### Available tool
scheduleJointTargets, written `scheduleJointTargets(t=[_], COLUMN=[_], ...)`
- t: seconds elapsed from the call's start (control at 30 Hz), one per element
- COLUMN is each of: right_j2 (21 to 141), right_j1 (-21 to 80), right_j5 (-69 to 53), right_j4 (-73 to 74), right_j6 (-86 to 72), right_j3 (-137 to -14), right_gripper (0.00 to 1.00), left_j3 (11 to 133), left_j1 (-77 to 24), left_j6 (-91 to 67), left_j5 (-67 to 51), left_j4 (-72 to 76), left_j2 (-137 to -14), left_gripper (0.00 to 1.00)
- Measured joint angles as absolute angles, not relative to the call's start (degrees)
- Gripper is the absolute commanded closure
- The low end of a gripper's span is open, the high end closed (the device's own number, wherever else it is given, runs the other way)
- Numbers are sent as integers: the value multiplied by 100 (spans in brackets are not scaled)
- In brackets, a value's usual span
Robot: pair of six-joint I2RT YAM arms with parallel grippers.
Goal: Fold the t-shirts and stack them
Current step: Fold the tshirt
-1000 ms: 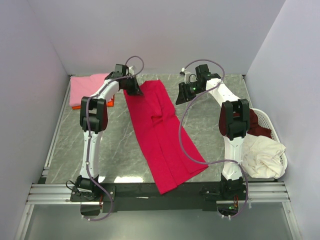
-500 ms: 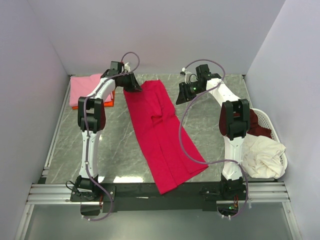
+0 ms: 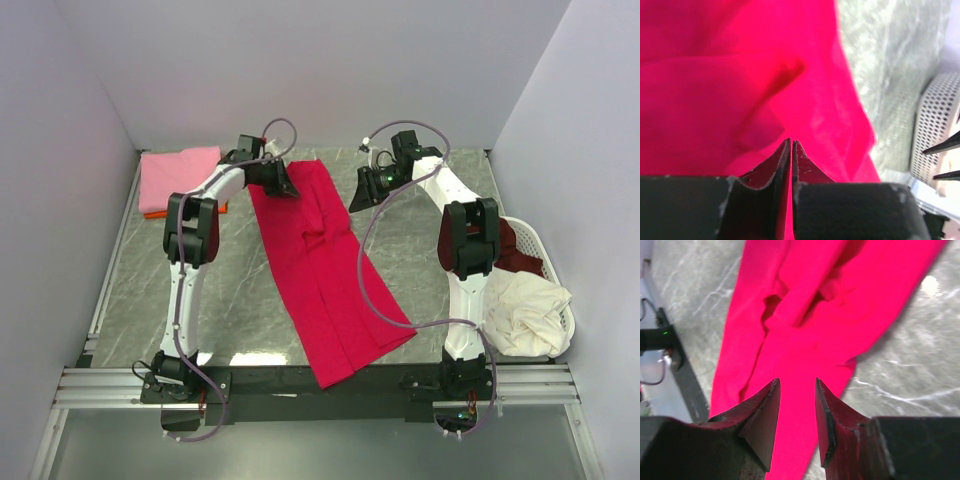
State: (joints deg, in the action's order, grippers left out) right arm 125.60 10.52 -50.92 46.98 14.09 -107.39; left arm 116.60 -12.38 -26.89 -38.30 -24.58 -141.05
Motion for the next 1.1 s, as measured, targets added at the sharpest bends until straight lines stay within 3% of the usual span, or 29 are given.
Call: scheduleJointTargets(t=[0.47, 0.87, 1.0, 1.1], right_j2=[12429, 12112, 11985, 11848], right_j1=[1074, 1074, 1074, 1074], right_j5=[-5201, -5142, -5019, -4904], right_j4=[5096, 5151, 5153, 5188], right_j6=[1791, 1874, 1938, 2023], right_j3=[-10558, -10363, -10132, -9979], right_gripper=[62, 62, 62, 62], left_j3=[10792, 10197, 10224, 10224], left_j1=[-1900, -1918, -1920, -1916], left_j6=[-3081, -3330, -3430, -3382], left_j5=[-4248, -4423, -4525, -4512], left_j4=[-1833, -1415, -1225, -1223], left_j2=[-13642, -13681, -13767, -13762], left_gripper=[95, 92, 87, 74])
